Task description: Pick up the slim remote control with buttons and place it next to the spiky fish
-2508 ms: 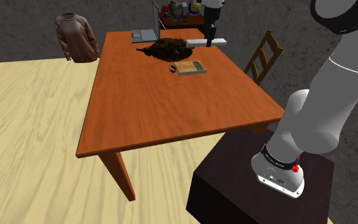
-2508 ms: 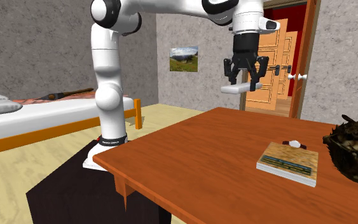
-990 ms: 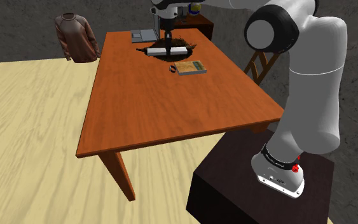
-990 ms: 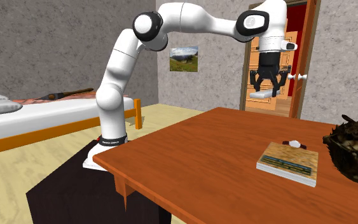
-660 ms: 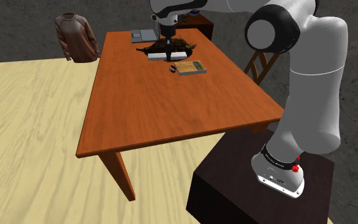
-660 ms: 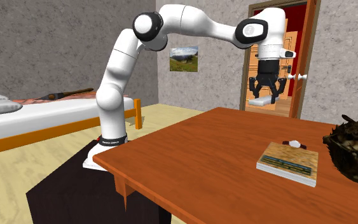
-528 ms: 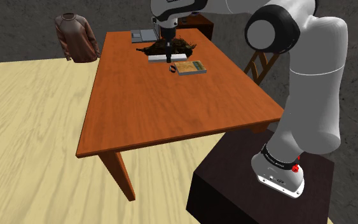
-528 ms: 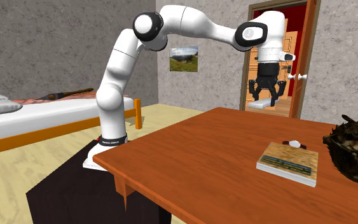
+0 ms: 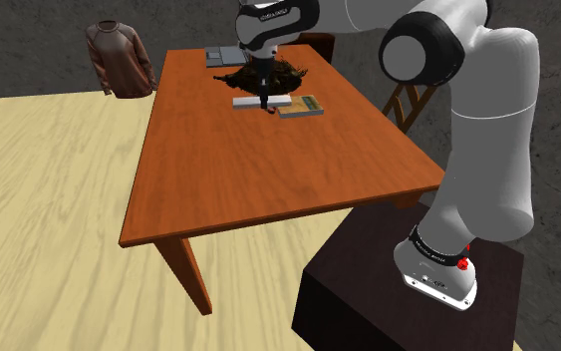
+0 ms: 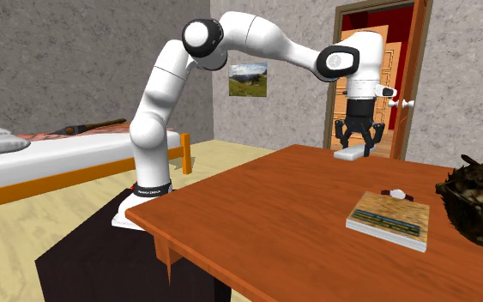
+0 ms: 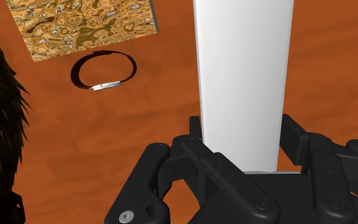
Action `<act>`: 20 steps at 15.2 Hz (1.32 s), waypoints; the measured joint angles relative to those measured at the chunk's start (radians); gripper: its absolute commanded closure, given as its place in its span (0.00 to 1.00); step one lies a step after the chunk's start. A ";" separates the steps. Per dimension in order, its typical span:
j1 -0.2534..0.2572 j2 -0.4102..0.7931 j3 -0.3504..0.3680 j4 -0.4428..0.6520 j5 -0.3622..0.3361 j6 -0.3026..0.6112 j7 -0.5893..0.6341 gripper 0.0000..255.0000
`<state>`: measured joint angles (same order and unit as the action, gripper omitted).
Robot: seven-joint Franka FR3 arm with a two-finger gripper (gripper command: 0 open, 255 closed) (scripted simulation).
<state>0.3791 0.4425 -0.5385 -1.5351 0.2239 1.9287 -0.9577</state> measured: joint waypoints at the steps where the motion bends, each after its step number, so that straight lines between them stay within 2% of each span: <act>1: 0.003 -0.001 0.001 -0.017 0.000 0.015 -0.001 1.00; 15: -0.004 0.062 0.023 -0.115 0.041 0.169 -0.026 1.00; 20: -0.007 0.075 0.028 -0.127 0.049 0.193 -0.031 1.00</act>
<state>0.3720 0.5180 -0.5105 -1.6618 0.2730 2.1218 -0.9885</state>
